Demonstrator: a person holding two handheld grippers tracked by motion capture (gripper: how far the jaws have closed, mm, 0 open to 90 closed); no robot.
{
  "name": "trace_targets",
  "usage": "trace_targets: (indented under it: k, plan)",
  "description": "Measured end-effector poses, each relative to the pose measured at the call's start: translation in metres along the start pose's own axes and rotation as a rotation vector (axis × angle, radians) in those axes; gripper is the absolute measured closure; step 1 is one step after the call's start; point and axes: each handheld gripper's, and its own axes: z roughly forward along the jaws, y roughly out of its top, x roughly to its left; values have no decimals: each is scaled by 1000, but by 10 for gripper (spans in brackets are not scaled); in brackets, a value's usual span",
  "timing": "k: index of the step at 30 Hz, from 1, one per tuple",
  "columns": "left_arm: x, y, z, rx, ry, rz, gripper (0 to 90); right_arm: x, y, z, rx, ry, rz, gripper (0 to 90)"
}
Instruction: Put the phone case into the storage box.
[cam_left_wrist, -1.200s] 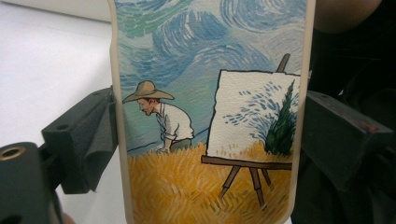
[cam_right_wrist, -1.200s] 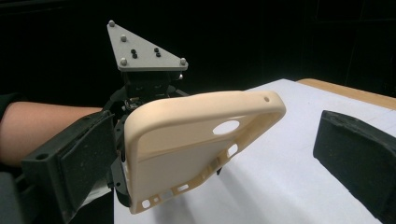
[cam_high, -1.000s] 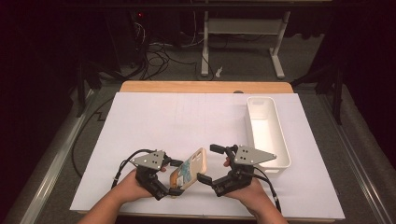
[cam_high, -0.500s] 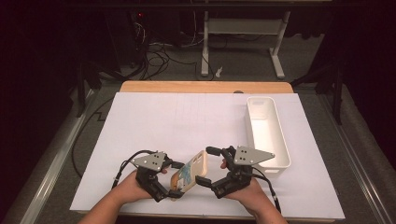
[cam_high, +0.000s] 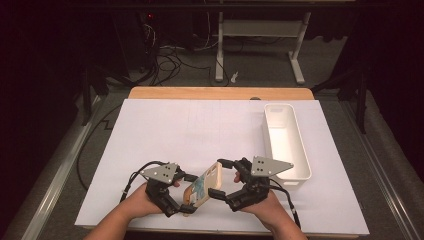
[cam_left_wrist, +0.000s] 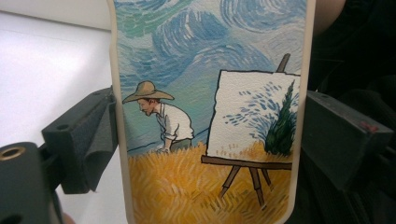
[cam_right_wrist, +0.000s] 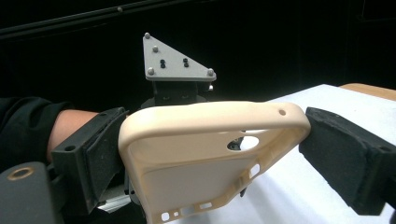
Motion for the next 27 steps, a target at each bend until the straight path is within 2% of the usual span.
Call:
trace_targets:
  k: [14, 27]
  plan:
    - [-1, -1, 1, 11, -6, 3, 118, 0, -2, 3, 3, 17, 9, 76]
    - [0, -2, 2, 14, -1, -4, 116, 0, -2, 3, 9, 15, 17, 109]
